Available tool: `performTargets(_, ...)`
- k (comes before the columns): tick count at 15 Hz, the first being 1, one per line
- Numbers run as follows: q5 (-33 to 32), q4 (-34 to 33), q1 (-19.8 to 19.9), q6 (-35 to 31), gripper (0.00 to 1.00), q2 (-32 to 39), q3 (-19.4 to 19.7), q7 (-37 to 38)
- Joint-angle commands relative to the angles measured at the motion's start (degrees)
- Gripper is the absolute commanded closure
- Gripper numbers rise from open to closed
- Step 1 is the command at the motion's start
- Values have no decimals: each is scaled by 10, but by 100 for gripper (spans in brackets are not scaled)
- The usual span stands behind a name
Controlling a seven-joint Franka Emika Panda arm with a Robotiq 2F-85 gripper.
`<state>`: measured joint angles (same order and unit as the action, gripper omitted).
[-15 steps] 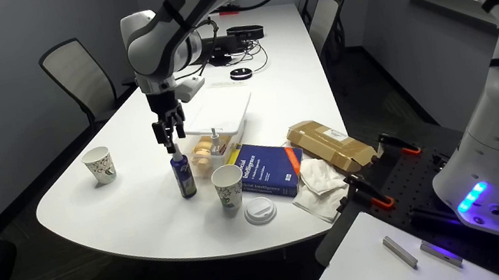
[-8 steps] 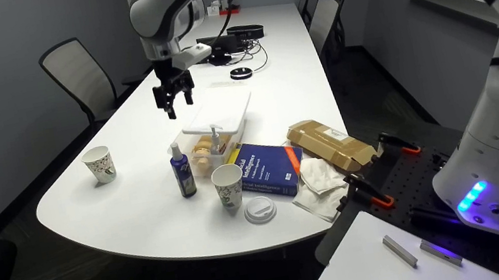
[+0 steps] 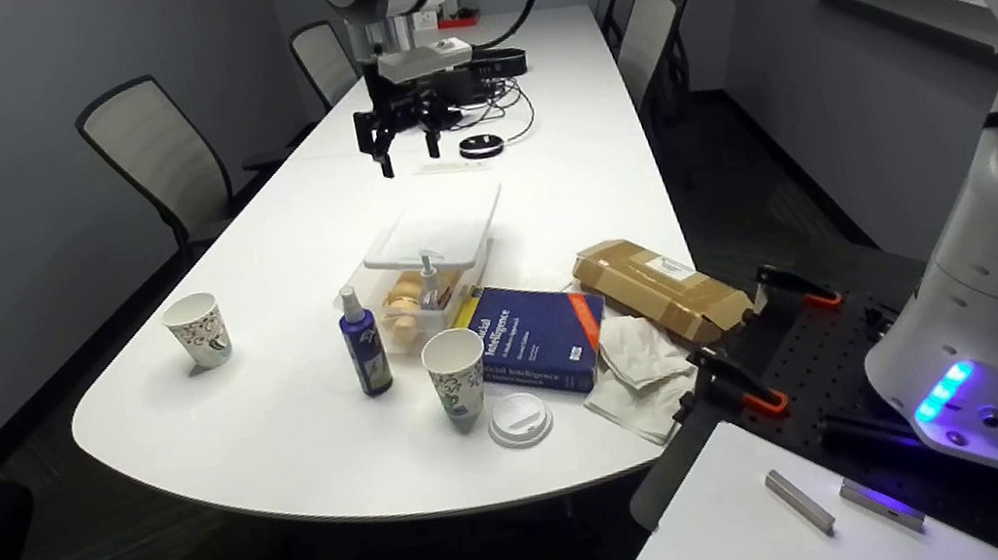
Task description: Move the bottle to the left
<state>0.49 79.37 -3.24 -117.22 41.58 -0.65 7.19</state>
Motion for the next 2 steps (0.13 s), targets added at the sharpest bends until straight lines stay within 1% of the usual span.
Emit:
performTargets(1,26,27,8,8,0,-27,6,38)
performTargets(2,29,28,10,7,0,-27,8,44)
